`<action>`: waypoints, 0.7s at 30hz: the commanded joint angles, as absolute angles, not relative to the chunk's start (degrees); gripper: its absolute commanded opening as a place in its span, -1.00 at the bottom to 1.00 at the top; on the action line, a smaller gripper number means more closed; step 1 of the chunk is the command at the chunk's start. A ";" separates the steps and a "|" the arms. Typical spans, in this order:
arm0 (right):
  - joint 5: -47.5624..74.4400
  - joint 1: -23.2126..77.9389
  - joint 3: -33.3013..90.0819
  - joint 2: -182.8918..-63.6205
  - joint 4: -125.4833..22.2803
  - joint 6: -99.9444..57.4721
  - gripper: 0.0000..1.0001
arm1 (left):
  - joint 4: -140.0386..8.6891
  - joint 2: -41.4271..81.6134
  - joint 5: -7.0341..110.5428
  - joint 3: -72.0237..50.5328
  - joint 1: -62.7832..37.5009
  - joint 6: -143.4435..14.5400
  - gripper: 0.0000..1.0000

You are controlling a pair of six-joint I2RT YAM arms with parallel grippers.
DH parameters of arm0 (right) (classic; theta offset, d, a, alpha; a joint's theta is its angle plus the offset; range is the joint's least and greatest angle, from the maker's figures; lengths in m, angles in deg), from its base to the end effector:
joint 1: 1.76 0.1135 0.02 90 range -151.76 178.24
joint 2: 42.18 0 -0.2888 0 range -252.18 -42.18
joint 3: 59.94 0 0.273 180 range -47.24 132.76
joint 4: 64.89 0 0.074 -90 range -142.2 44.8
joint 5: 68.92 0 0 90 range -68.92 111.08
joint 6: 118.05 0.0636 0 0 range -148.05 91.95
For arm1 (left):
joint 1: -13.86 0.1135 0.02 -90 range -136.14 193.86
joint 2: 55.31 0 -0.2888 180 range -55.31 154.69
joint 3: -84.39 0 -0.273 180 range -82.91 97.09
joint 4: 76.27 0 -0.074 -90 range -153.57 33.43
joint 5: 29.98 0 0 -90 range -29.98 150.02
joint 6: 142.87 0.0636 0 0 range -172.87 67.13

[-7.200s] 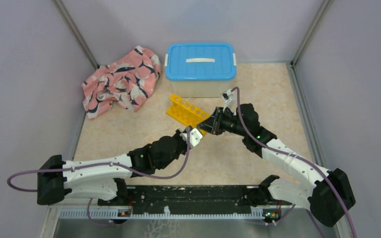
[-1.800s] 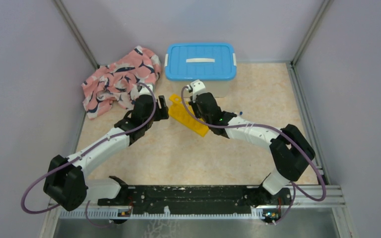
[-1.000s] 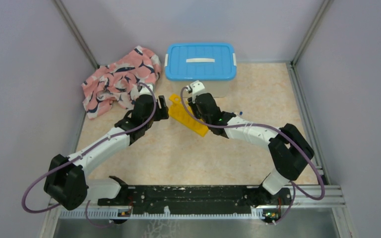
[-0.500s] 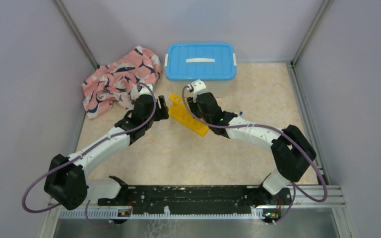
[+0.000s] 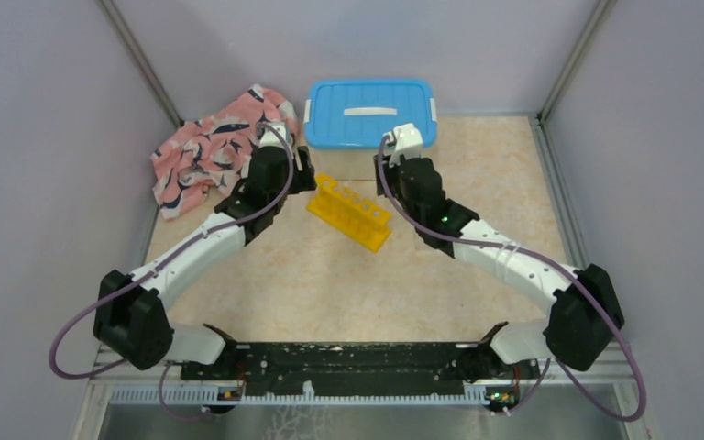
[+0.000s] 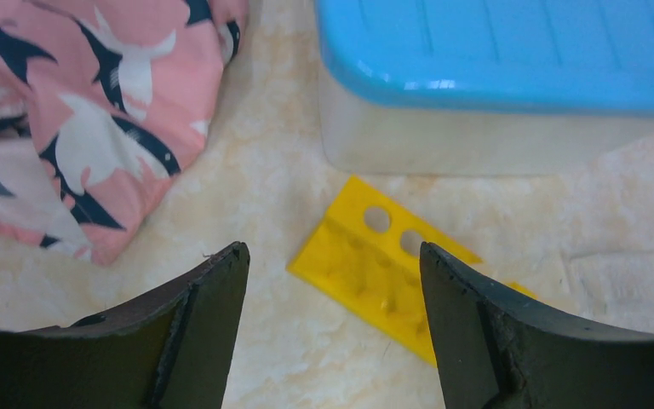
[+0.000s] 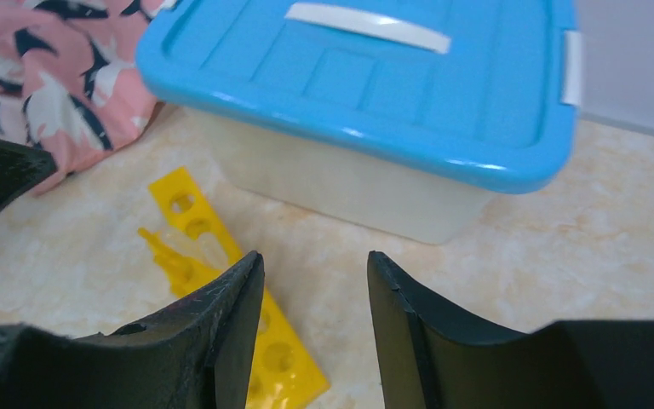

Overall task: Organize the chemistry lab equipment
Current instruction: Reset both arms

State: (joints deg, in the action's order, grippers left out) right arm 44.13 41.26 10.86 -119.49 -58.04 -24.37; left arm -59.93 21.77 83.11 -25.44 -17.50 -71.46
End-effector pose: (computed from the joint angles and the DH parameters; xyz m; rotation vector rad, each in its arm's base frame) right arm 0.2778 0.2252 0.3337 -0.3268 1.7604 0.2228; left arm 0.3103 -0.1599 0.3098 -0.0434 1.9461 -0.1794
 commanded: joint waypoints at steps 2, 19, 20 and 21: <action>47.51 33.27 13.46 -114.30 -59.26 -23.44 -0.01 | -66.82 25.43 80.98 -18.17 -14.78 -63.82 0.60; 52.41 4.90 8.31 -119.61 -74.57 -23.90 0.61 | -94.59 29.74 69.37 -29.92 3.79 -60.54 0.80; 52.19 4.25 7.97 -119.68 -74.77 -23.76 0.68 | -95.68 29.99 69.26 -30.97 4.62 -60.56 0.80; 52.46 3.70 7.88 -119.88 -74.77 -23.67 0.71 | -96.93 30.27 68.95 -32.10 5.57 -60.72 0.79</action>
